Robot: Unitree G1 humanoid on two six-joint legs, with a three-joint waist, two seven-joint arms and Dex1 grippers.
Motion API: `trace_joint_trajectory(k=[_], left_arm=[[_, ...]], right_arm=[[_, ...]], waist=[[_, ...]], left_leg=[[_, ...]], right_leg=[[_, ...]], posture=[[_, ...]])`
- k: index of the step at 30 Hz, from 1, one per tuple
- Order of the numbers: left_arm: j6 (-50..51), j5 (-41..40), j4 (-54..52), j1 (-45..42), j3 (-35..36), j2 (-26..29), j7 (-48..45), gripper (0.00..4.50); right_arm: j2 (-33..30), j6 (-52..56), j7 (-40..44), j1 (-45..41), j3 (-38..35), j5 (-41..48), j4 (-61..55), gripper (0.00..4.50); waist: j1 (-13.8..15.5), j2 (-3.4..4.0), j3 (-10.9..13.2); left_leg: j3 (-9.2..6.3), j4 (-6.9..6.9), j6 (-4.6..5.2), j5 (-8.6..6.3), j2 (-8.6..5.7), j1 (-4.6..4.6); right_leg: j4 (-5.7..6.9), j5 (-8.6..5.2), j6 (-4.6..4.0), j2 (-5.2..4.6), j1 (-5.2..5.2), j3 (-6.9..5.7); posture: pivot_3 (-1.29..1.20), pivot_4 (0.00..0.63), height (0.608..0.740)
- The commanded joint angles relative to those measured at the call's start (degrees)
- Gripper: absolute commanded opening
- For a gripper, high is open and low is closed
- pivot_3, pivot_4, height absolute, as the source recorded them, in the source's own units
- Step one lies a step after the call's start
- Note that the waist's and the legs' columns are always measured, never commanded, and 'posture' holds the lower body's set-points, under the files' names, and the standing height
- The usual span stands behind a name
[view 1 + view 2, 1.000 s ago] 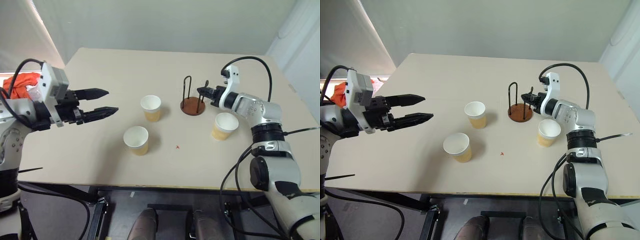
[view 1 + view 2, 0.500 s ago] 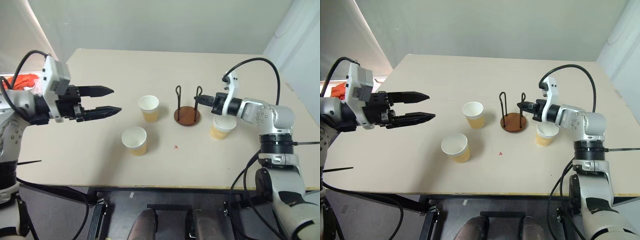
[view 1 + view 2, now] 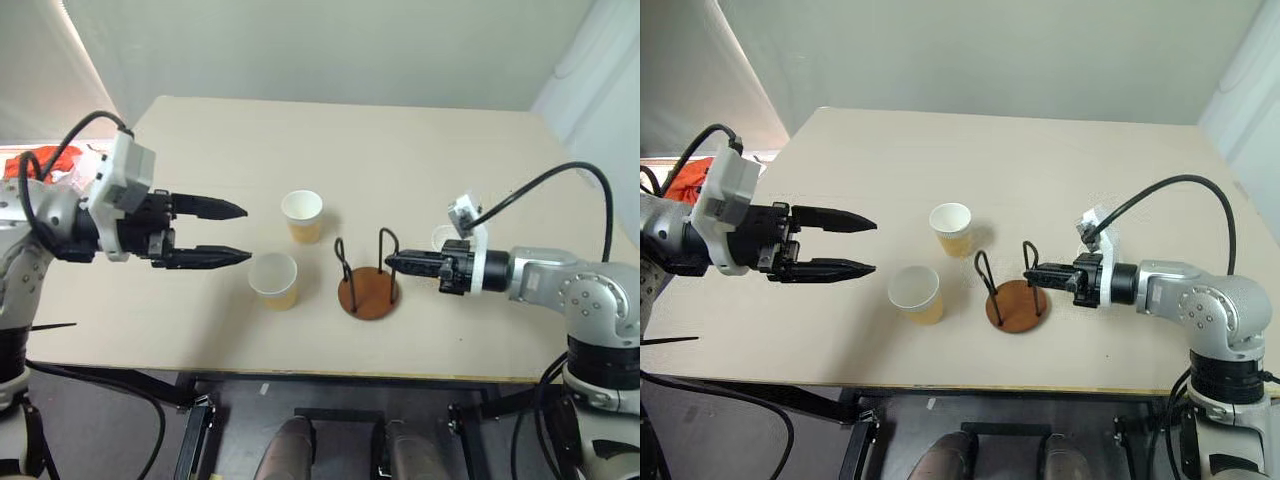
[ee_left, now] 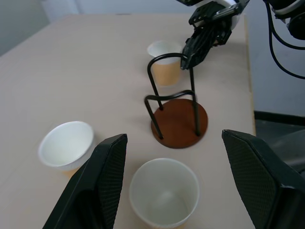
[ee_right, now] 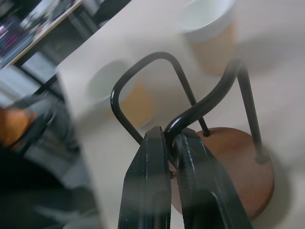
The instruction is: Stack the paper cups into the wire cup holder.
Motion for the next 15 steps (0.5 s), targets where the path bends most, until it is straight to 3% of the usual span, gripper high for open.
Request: trace_joint_trajectory(k=[1, 10, 15], left_arm=[[-0.55, -0.11, -1.6, -0.95, -0.7, 0.83, -1.64, 3.49], [-1.73, 2.75, -0.61, -0.85, -2.46, 1.61, -2.05, 3.49], [-1.66, 3.51, -0.35, -0.75, -2.44, 1.52, -1.31, 3.49]], right_arm=[[0.54, -3.23, -1.72, 1.14, 0.8, 0.0, -2.67, 0.04], [4.62, -9.52, -8.01, 3.86, 5.77, -4.57, -1.55, 0.04], [-0.49, -12.14, -4.61, 5.01, 10.7, -6.56, -2.1, 0.04]], waist=[[-0.13, 0.0, 0.0], [-0.34, -0.04, -0.03], [-0.33, -0.12, -0.08]], left_leg=[[-0.01, -0.02, 0.07, -0.02, 0.0, 0.01], [-0.1, 0.0, -0.1, 0.13, -0.01, 0.33], [-0.1, -0.02, -0.11, 0.11, -0.03, 0.3]], right_leg=[[0.0, 0.01, 0.02, 0.01, 0.0, 0.0], [0.07, 0.15, -0.02, 0.02, 0.33, 0.07], [-0.03, 0.13, 0.0, 0.02, 0.35, 0.08]], posture=[[0.0, 0.15, 0.74], [0.0, 0.15, 0.74], [0.0, 0.15, 0.74]])
